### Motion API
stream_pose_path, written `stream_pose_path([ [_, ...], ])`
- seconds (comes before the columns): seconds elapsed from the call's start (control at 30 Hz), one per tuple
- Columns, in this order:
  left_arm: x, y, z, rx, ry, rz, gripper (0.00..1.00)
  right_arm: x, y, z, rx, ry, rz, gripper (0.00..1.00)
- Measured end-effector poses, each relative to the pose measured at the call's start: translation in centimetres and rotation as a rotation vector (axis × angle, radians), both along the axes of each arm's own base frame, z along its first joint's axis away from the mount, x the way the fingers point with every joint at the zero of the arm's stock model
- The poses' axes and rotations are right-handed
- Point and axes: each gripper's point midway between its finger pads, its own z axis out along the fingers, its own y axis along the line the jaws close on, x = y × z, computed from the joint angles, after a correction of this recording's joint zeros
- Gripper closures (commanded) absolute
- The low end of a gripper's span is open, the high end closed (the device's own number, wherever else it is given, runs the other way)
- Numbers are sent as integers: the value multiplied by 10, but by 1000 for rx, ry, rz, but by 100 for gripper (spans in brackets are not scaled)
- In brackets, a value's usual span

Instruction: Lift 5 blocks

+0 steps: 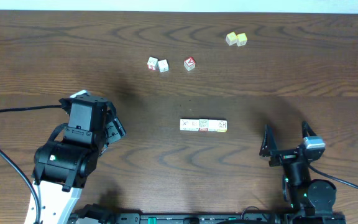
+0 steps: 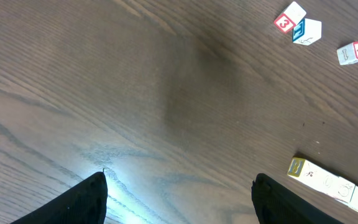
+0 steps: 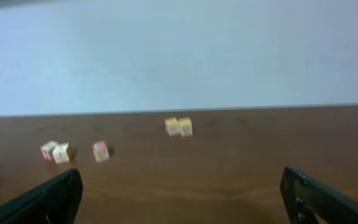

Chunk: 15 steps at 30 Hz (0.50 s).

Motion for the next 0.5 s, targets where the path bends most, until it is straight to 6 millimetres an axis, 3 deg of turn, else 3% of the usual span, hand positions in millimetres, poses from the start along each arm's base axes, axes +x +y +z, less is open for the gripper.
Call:
stream_pose_path([
  [0.2, 0, 0, 0, 0, 0, 0, 25, 4, 6, -18, -1, 1, 36, 1],
  [0.33, 0, 0, 0, 0, 0, 0, 25, 4, 8, -17, -2, -4, 46, 1],
  [0.5, 0, 0, 0, 0, 0, 0, 25, 4, 7, -40, -5, 91, 40, 1],
])
